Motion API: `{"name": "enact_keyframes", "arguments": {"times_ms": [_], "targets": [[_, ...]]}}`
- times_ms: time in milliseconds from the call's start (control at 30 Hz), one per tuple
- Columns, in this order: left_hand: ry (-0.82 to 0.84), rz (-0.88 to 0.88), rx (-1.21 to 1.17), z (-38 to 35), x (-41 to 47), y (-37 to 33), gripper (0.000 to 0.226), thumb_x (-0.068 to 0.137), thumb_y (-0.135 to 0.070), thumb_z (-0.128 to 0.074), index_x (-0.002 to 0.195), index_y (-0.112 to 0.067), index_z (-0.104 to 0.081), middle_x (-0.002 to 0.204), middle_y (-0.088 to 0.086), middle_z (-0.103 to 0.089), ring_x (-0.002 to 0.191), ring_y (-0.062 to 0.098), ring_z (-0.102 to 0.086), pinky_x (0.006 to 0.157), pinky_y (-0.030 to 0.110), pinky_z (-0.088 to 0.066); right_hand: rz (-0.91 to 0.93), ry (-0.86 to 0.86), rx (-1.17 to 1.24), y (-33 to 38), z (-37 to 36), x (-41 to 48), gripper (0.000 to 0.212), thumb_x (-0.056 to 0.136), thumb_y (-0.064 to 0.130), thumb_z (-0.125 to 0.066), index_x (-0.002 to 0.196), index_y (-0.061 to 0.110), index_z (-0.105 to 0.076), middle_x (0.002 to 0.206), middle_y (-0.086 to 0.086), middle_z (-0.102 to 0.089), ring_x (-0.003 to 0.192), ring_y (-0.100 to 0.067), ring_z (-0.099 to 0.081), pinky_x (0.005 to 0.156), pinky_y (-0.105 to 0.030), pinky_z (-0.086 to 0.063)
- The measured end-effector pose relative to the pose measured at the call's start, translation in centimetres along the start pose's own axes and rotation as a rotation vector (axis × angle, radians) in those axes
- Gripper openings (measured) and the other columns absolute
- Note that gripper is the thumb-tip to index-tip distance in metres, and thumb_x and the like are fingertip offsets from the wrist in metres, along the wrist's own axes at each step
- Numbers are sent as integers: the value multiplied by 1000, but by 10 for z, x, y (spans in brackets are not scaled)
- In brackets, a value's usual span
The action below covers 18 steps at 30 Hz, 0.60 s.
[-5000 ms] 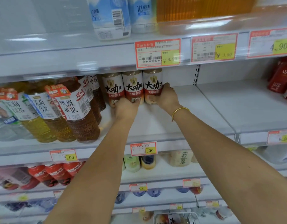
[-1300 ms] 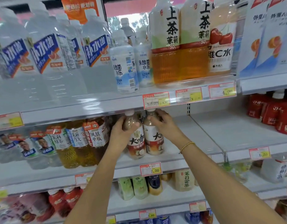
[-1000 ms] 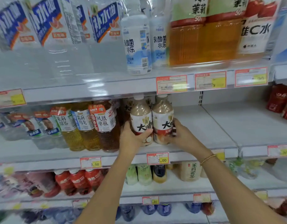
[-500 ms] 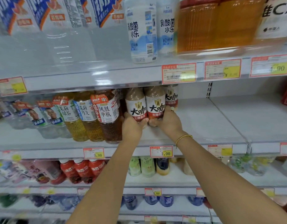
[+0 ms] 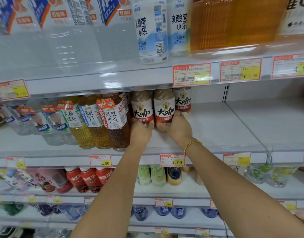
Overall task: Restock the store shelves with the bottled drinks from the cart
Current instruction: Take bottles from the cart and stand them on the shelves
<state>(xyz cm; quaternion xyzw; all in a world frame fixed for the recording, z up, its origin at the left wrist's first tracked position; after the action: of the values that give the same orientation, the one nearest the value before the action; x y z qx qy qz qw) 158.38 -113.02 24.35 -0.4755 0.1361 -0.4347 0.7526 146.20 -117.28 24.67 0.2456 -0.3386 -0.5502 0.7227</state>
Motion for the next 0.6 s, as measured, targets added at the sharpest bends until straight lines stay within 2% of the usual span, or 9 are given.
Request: {"name": "enact_keyframes", "arguments": {"times_ms": [133, 267, 400, 600], "targets": [[7, 5, -6, 1, 1, 1, 55, 87, -24, -62, 123, 8, -37, 116, 21, -62, 109, 32, -59, 83, 30, -45, 13, 8, -11, 0, -1, 1, 63, 75, 42, -72, 118, 7, -43, 113, -11, -62, 105, -31, -60, 80, -37, -48], [25, 5, -1, 0, 2, 2, 56, 88, -26, -62, 125, 6, -36, 121, 20, -58, 113, 32, -55, 89, 33, -44, 5, 9, -6, 0, 0, 0, 63, 74, 42, -73, 118, 7, -44, 113, -11, -62, 105, -31, -60, 80, -36, -47], [56, 9, 4, 1, 1, 2, 57, 87, -28, -62, 126, 5, -36, 124, 20, -55, 116, 34, -53, 93, 36, -44, -25, 9, 9, 1, 1, -1, 64, 73, 41, -74, 118, 7, -44, 114, -12, -62, 105, -31, -60, 84, -39, -50], [127, 2, 65, 5, -4, 0, 56, 88, -25, -61, 127, 6, -36, 126, 22, -55, 116, 34, -53, 90, 34, -43, -75, 76, 99, -4, 8, -3, 61, 75, 37, -73, 120, 4, -48, 119, -12, -61, 111, -30, -58, 92, -38, -49]]}}
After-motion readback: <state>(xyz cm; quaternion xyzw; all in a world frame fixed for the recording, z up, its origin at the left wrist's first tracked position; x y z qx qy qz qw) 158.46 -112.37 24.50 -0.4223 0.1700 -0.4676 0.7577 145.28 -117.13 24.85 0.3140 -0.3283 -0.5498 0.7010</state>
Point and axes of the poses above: each hand's wrist, its own x-axis towards the middle knuckle, its own z-axis out of the back of the hand, y = z × x, the point moved 1 cm from there along x, towards the middle knuckle
